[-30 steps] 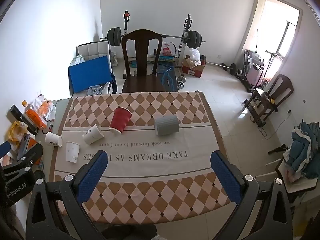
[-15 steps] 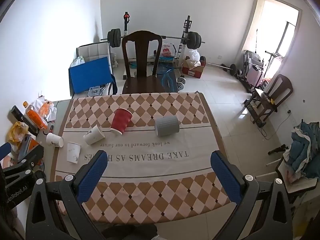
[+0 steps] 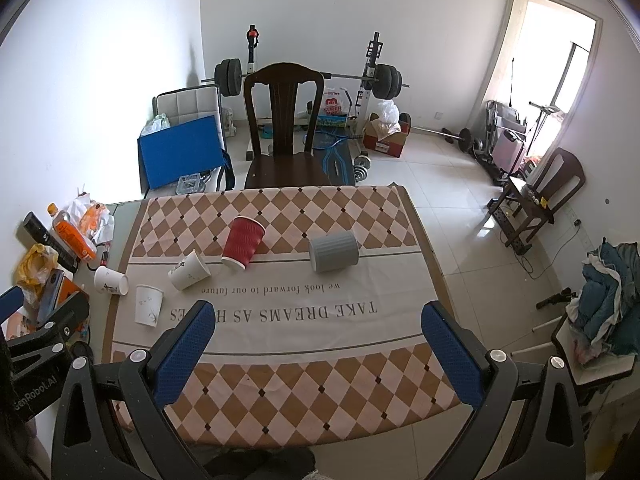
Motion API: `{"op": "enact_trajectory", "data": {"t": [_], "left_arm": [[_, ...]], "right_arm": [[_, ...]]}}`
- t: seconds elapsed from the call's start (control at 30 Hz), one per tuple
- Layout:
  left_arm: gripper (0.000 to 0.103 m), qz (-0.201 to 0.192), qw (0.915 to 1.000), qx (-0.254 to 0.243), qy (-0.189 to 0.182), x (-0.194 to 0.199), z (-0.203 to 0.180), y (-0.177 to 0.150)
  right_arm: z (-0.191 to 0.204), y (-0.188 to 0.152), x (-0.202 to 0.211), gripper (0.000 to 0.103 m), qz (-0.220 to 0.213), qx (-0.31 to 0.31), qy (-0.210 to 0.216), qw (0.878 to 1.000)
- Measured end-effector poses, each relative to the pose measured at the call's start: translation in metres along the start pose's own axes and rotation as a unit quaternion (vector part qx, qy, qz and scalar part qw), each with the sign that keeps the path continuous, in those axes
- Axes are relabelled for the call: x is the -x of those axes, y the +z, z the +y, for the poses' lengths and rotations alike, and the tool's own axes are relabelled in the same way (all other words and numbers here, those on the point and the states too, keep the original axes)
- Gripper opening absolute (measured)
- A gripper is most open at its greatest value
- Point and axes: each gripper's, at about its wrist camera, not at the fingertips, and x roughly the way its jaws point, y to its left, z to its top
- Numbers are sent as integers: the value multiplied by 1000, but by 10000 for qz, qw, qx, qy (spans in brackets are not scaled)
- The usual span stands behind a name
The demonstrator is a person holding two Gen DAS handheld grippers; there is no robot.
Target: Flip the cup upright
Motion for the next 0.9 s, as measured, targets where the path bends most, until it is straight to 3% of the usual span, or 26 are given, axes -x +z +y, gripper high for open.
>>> {"op": "enact_trajectory", "data": {"t": [0.9], "left_arm": [[103,-48,10000,-12,-16,5,1,2]], "right_arm": [[-2,0,8,103,-45,-1,9,10000]]}}
